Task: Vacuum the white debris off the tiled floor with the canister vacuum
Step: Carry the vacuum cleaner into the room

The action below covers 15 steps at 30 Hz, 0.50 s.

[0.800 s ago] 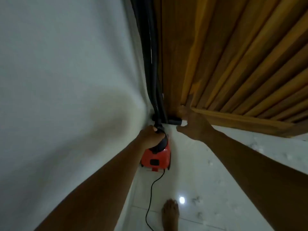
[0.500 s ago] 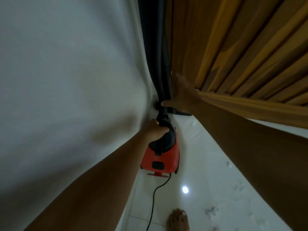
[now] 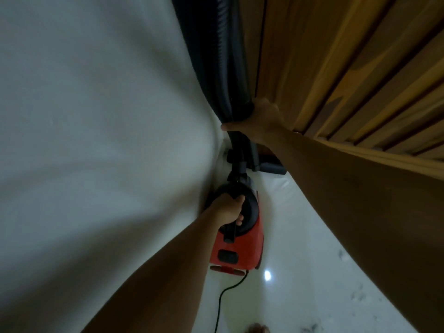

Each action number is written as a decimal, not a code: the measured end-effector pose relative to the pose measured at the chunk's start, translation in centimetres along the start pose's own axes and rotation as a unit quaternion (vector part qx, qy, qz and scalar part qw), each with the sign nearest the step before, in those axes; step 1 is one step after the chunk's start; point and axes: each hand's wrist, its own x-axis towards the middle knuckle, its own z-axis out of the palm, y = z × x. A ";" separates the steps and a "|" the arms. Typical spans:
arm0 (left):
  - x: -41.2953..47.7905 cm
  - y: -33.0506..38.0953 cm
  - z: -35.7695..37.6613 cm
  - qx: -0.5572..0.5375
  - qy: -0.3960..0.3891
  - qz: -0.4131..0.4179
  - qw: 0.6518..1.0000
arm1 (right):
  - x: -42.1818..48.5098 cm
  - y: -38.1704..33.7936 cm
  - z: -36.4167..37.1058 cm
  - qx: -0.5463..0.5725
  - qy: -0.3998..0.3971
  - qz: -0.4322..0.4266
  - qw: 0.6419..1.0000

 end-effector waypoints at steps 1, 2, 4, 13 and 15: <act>0.0 -0.3 0.1 0.009 0.005 0.006 1.000 | -0.3 0.0 0.0 -0.018 0.005 -0.005 1.000; -0.2 -0.5 0.3 0.016 0.004 0.010 1.000 | -0.7 0.1 -0.1 -0.026 0.010 -0.010 1.000; -1.0 -0.9 0.8 0.037 -0.005 0.027 0.999 | -1.7 0.3 -0.1 -0.018 0.023 -0.015 0.999; -9.9 -2.4 2.4 0.064 0.010 0.075 0.995 | -8.7 -1.4 -5.6 0.041 0.036 0.030 0.998; -13.5 -2.5 2.6 0.062 0.020 0.090 0.994 | -11.9 -2.7 -8.1 0.062 0.042 0.025 0.997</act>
